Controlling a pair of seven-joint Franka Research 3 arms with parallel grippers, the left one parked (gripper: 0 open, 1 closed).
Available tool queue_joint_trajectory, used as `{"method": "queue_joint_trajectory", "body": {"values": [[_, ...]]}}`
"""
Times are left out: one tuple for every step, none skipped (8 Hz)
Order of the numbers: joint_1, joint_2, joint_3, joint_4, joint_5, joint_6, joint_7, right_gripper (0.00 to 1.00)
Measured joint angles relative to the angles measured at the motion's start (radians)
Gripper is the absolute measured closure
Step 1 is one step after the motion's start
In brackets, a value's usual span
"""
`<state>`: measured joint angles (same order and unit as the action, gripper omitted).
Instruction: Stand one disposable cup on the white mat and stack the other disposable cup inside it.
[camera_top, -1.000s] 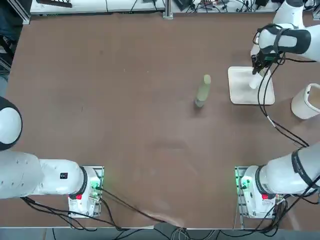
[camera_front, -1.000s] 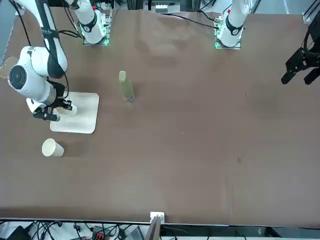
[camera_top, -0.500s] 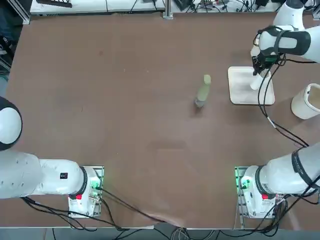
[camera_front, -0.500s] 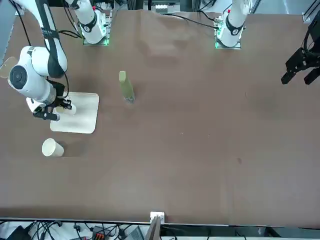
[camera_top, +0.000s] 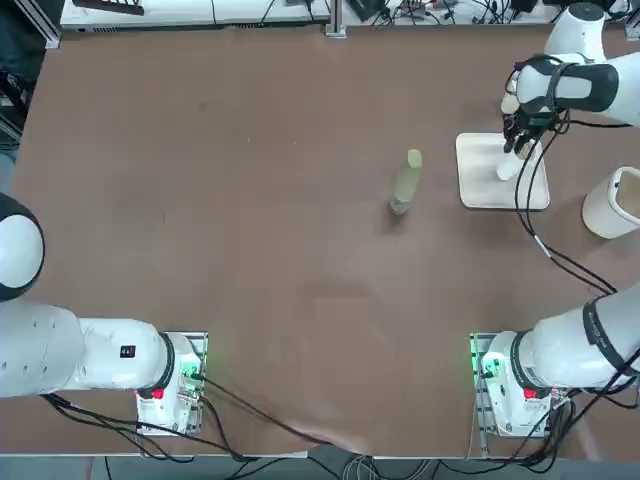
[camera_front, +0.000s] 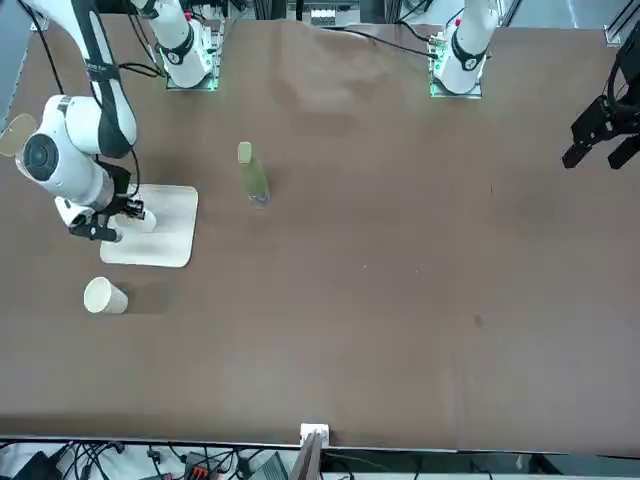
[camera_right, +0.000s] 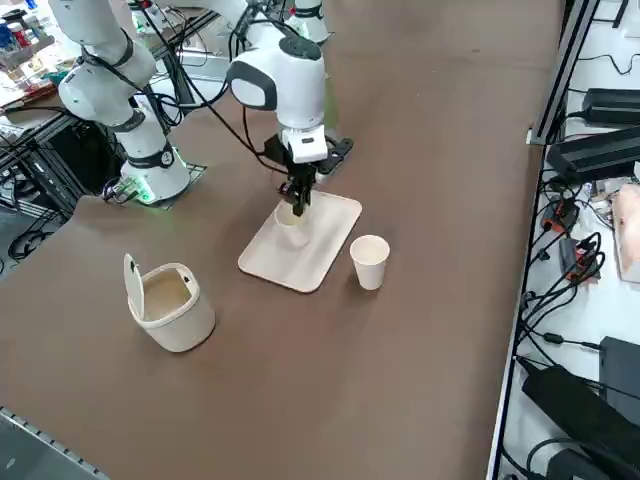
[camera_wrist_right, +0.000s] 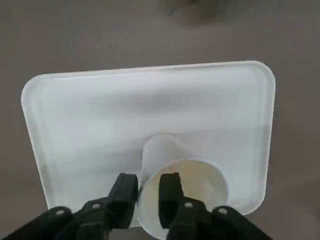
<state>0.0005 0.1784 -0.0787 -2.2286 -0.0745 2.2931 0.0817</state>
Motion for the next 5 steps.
{"method": "queue_joint_trajectory", "body": {"values": [[0.000,-0.004,0.000,0.005,0.000,0.002,0.000,0.50],[0.000,-0.014,0.000,0.017,0.000,-0.006,0.000,0.29],[0.000,-0.027,0.000,0.049,-0.001,-0.052,0.000,0.12],[0.000,-0.039,0.000,0.110,-0.002,-0.140,0.000,0.00],[-0.001,-0.043,0.000,0.189,-0.003,-0.226,-0.004,0.00]]}}
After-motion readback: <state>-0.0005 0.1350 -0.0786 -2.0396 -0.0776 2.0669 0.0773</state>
